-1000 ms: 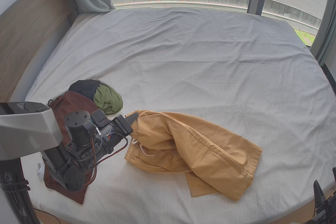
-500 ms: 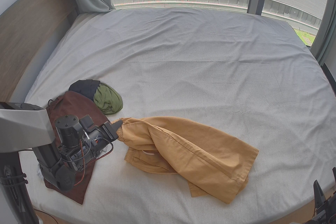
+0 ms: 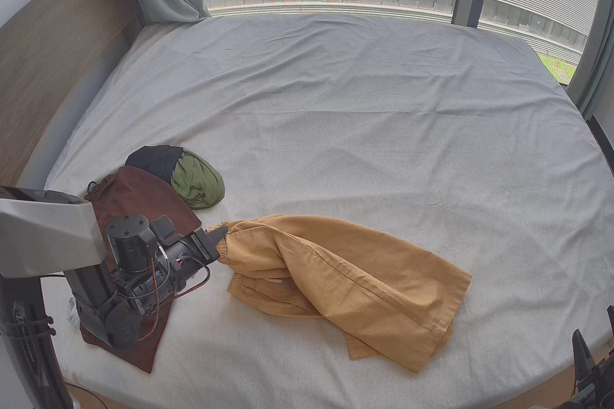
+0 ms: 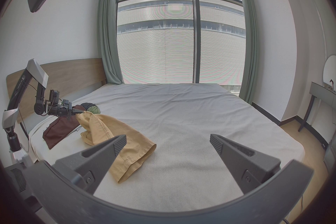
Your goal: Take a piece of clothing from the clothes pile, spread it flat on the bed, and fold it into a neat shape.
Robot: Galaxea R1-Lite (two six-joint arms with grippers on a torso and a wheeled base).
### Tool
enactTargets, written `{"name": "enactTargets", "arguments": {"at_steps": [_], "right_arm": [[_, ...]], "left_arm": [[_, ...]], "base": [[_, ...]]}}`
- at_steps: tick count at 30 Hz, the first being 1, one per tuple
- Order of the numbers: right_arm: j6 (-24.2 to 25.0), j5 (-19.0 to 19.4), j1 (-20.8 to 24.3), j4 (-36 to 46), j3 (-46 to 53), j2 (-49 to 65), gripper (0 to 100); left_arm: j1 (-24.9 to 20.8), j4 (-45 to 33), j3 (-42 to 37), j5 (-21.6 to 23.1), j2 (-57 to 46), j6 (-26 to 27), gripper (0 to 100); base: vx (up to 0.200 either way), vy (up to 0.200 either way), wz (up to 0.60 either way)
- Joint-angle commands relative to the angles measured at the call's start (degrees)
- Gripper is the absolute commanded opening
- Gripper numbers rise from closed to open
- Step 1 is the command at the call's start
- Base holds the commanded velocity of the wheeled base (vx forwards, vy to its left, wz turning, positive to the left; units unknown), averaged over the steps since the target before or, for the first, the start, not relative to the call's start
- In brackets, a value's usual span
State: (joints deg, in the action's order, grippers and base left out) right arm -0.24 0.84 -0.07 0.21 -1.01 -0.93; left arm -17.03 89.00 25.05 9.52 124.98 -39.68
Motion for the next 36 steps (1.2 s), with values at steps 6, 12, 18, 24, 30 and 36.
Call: {"name": "enactTargets", "arguments": {"at_steps": [6, 12, 18, 24, 30, 36], "right_arm": [[-0.2, 0.1, 0.1, -0.1, 0.9, 0.9, 100], [0.0, 0.3, 0.1, -0.2, 1.0, 0.9, 100], [0.0, 0.7, -0.3, -14.9, -8.8, -8.0, 100], [1.8, 1.4, 3.4, -10.0, -10.1, -15.9, 100], [2.4, 2.0, 4.1, -5.0, -11.0, -21.3, 100], [2.3, 6.2, 4.1, -2.2, -11.7, -26.8, 100]], "left_arm": [[0.2, 0.2, 0.3, 0.0, 0.3, 0.0, 0], [0.2, 0.2, 0.3, -0.3, 0.1, 0.0, 0], [0.2, 0.2, 0.3, -0.4, 0.3, 0.0, 0], [0.1, 0.2, 0.3, -0.4, 0.1, 0.0, 0], [0.2, 0.2, 0.3, -0.5, 0.1, 0.0, 0], [0.2, 0.2, 0.3, -0.5, 0.1, 0.0, 0]], "base": [[0.000, 0.000, 0.00], [0.000, 0.000, 0.00], [0.000, 0.000, 0.00], [0.000, 0.000, 0.00], [0.000, 0.000, 0.00], [0.000, 0.000, 0.00]]}}
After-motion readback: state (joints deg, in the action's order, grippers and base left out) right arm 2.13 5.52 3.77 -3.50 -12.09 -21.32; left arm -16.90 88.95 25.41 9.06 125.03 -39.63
